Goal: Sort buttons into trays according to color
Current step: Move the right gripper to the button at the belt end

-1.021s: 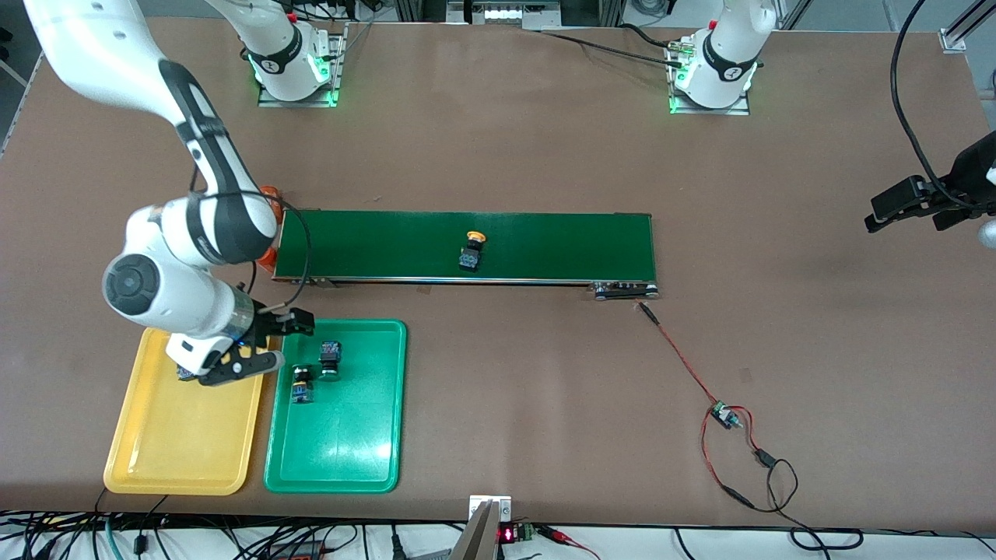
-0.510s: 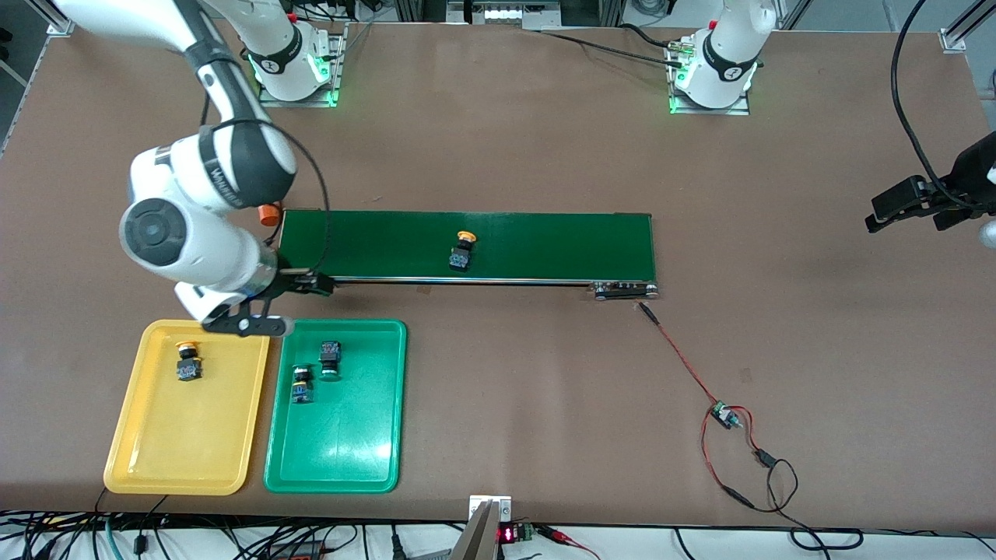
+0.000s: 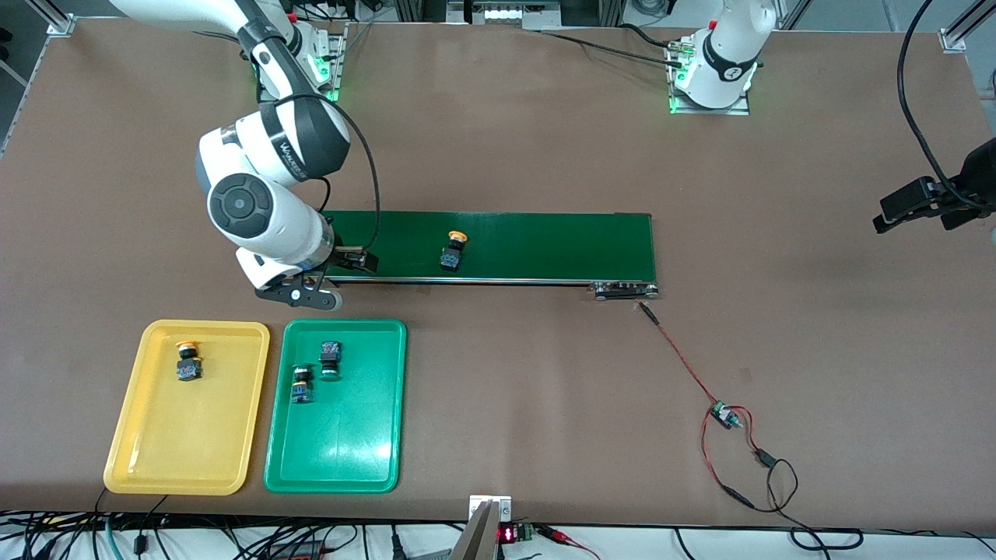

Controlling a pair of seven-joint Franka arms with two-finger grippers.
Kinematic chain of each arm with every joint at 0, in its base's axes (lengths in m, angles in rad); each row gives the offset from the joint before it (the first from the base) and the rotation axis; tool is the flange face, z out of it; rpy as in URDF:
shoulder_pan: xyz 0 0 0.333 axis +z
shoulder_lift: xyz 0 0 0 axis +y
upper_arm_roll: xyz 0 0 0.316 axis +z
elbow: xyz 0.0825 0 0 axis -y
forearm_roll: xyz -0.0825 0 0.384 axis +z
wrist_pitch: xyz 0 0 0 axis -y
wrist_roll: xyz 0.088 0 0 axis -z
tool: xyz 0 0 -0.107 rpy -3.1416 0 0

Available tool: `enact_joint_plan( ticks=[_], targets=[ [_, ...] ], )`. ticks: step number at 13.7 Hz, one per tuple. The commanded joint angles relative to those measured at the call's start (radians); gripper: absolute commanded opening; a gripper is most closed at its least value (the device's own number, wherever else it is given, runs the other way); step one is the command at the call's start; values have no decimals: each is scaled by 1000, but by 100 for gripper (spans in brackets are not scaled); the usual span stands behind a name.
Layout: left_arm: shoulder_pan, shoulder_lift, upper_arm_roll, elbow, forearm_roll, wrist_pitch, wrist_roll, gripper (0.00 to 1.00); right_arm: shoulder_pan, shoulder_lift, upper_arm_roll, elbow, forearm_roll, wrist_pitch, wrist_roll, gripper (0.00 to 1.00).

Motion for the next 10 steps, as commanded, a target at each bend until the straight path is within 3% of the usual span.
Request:
enact_joint_plan(
  ticks=[1,6,10],
  targets=[
    [1,-4,1,2,0,-5,3,100,30,-11,-7,-48,9,57,19,96],
    [4,-3,3,-1,0,-5,3,100,52,-19,-7,-182,8,255,18,99],
    [4,-3,3,-1,0,-5,3,100,67,-19,-4,-210,9,265,62,99]
  ],
)
